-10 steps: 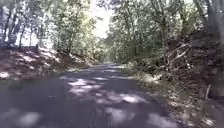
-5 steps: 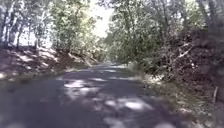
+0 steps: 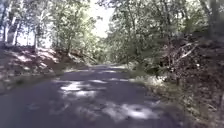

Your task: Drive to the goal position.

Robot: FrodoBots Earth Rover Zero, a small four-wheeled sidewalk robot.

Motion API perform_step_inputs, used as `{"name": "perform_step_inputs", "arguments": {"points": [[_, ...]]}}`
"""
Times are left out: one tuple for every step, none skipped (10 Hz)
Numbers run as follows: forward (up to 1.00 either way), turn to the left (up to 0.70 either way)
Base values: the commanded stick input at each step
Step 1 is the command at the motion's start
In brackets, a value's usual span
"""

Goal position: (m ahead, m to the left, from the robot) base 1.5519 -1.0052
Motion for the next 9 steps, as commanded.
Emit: {"name": "perform_step_inputs", "arguments": {"points": [[0.45,0.0],[0.45,0.0],[0.45,0.0],[0.45,0.0],[0.45,0.0],[0.45,0.0],[0.45,0.0],[0.45,0.0],[0.45,0.0]]}}
